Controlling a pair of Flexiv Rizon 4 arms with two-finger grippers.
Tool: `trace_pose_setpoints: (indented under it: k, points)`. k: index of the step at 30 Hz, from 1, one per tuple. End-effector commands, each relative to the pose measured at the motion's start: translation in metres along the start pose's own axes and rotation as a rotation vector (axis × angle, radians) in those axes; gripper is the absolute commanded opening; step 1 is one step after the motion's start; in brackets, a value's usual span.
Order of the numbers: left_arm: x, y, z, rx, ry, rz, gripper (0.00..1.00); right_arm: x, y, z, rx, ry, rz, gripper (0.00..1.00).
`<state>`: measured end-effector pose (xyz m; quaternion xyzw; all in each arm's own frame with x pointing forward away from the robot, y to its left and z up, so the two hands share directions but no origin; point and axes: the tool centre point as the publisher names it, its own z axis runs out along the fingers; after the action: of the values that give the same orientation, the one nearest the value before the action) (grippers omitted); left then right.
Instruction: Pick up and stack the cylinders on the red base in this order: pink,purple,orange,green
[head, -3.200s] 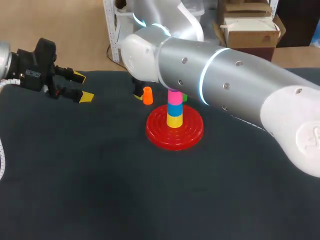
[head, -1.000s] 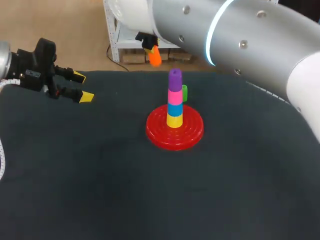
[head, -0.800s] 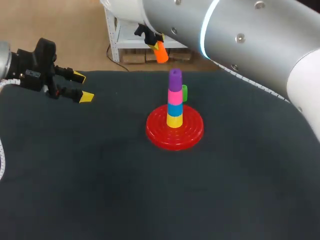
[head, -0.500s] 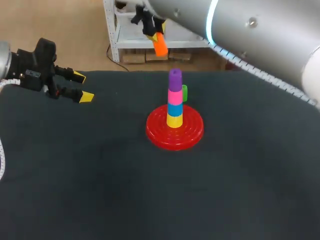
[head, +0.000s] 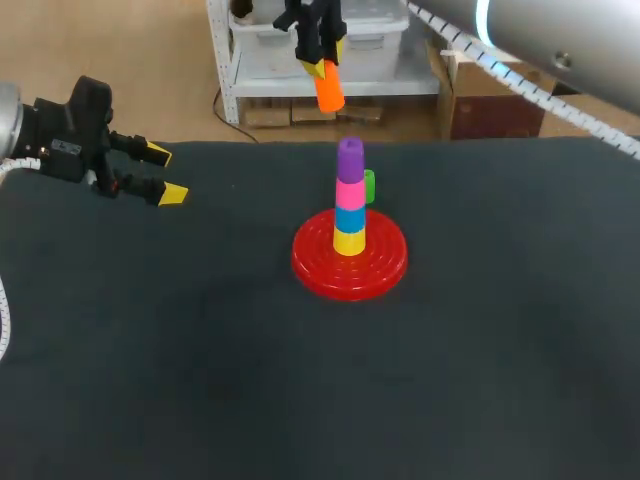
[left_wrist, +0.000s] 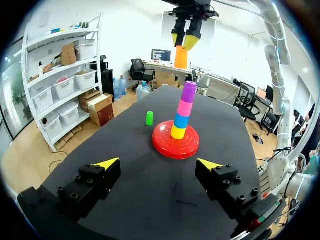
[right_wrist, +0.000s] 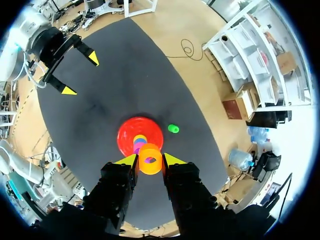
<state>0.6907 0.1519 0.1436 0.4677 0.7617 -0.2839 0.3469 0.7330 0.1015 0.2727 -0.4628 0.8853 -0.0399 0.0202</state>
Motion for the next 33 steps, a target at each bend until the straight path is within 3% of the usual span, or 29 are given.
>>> trace_pose_setpoints:
  k: [1,5,7,11,13,16,21,33]
  points:
    - [0.001,0.0,0.0,0.0,-0.003,0.002,1.0,0.014,0.003,0.005,-0.01,-0.117,0.009,0.0]
    - [0.001,0.0,0.0,0.0,-0.003,0.002,1.0,0.014,0.0,0.009,-0.024,-0.128,0.032,0.0]
    - [0.001,0.0,0.0,0.0,-0.003,0.002,1.0,0.014,0.0,0.009,-0.024,-0.128,0.032,0.11]
    - [0.001,0.0,0.0,0.0,-0.003,0.002,1.0,0.014,0.0,0.009,-0.024,-0.128,0.032,0.16]
    - [0.001,0.0,0.0,0.0,-0.003,0.002,1.0,0.014,0.0,0.009,-0.024,-0.128,0.032,0.14]
    - [0.001,0.0,0.0,0.0,-0.003,0.002,1.0,0.014,0.0,0.009,-0.024,-0.128,0.032,0.0]
    - [0.001,0.0,0.0,0.0,-0.003,0.002,1.0,0.013,0.007,0.009,-0.026,-0.133,0.017,0.0]
    - [0.001,0.0,0.0,0.0,-0.003,0.002,1.0,0.033,0.032,0.019,-0.081,-0.163,0.005,0.0]
